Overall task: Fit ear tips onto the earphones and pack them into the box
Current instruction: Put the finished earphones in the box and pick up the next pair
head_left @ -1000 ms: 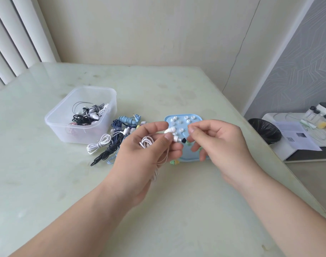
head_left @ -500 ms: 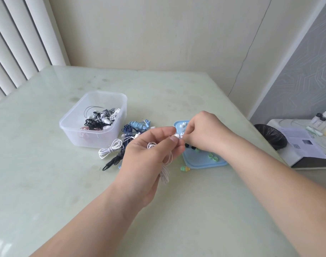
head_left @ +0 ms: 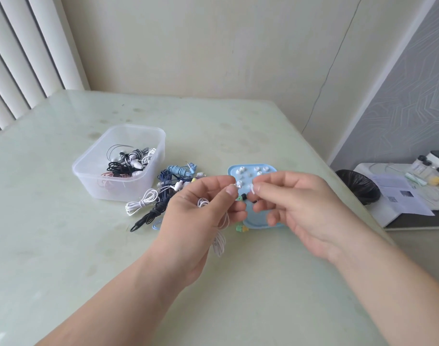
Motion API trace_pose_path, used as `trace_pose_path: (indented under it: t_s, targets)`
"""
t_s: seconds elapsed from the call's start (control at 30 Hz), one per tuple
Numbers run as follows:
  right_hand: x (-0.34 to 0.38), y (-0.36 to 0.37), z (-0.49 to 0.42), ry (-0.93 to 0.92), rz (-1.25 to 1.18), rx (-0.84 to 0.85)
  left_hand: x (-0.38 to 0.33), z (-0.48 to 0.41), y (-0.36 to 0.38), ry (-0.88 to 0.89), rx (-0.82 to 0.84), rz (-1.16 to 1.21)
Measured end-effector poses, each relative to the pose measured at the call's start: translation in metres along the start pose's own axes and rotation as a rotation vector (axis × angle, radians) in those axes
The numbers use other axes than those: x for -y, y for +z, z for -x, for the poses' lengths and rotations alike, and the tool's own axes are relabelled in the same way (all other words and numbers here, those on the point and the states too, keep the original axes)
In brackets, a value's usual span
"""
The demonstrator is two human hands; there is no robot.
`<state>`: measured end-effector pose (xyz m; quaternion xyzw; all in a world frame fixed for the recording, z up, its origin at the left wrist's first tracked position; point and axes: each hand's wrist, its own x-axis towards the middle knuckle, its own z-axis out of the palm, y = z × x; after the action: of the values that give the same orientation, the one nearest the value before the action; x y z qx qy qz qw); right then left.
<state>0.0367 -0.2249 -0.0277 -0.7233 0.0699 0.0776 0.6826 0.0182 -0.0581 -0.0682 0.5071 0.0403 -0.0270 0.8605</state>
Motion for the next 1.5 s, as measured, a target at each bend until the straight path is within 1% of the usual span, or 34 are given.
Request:
trace_pose_path:
  t_s: [0.1, 0.2, 0.53, 0.77, 1.03, 1.23, 1.4, 1.5]
  targets:
    - [-0.017, -0.004, 0.013, 0.076, -0.211, 0.025, 0.002, 0.003, 0.001, 0.013, 0.038, -0.048]
    - [-0.023, -0.007, 0.015, 0.086, -0.329, 0.055, 0.006, 0.005, 0.002, 0.038, 0.057, -0.099]
    - [-0.031, -0.013, 0.014, 0.077, -0.415, 0.074, 0.012, 0.007, 0.002, 0.073, 0.065, -0.251]
    - [-0.034, -0.015, 0.012, 0.074, -0.394, 0.106, 0.014, 0.007, 0.002, 0.122, 0.098, -0.332]
    - [-0.038, -0.015, 0.011, -0.001, -0.352, 0.129, 0.015, 0.008, 0.002, 0.124, 0.101, -0.327]
    - [-0.041, -0.012, 0.012, -0.073, -0.317, 0.09, 0.015, 0.008, 0.002, 0.134, 0.092, -0.338]
    - [-0.047, -0.007, 0.014, -0.177, -0.228, 0.008, 0.014, 0.009, 0.002, 0.137, 0.084, -0.326]
    - [-0.048, -0.005, 0.015, -0.201, -0.209, -0.014, 0.014, 0.01, 0.003, 0.145, 0.076, -0.318]
